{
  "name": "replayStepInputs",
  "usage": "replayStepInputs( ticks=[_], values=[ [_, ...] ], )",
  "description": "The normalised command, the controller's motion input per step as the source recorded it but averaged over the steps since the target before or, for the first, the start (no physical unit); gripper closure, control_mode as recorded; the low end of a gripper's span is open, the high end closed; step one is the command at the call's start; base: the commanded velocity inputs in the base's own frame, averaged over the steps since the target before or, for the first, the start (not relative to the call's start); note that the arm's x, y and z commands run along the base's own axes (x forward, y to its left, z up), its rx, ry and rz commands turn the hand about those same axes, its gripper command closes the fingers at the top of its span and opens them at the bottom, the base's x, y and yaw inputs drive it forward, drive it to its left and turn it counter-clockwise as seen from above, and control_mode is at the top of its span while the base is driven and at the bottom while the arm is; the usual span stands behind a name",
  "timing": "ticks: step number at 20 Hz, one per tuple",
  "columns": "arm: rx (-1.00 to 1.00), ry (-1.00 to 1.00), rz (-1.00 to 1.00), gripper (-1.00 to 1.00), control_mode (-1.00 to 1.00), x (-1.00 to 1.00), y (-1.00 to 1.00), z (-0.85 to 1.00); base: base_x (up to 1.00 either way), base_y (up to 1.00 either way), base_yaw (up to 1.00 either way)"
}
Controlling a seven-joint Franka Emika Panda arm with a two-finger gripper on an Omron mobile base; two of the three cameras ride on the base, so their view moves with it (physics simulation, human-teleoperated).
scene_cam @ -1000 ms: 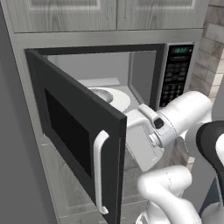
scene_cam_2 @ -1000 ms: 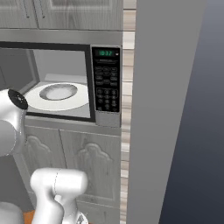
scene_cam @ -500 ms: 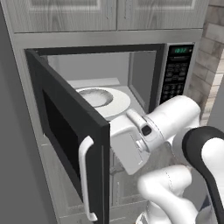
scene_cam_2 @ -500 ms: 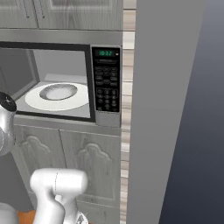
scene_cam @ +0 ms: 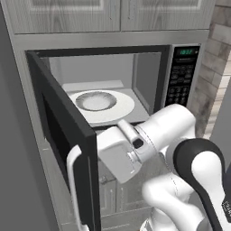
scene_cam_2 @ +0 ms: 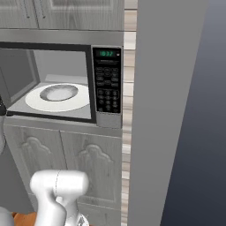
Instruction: Pick the hotdog bun from the counter and place it in the microwave. Then turn on the microwave.
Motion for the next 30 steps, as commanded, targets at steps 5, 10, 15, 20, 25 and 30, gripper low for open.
replayStepInputs(
  ticks=[5,10,15,20,25,30],
  values=[
    [0.02,-0.04,0.0,-1.0,-1.0,0.0,0.27,-0.15,0.0,0.0,0.0],
    [0.02,-0.04,0.0,-1.0,-1.0,0.0,0.31,-0.16,0.0,0.0,0.0],
    [0.02,-0.04,0.0,-1.0,-1.0,0.0,0.27,-0.13,0.0,0.0,0.0],
    [0.02,-0.05,-0.02,-1.0,-1.0,0.0,0.2,-0.1,0.0,0.0,0.0],
    [0.03,-0.05,-0.03,-1.0,-1.0,0.0,0.11,-0.03,0.0,0.0,0.0],
    [0.04,-0.05,-0.03,-1.0,-1.0,0.0,0.0,0.0,0.0,0.0,0.0]
  ],
)
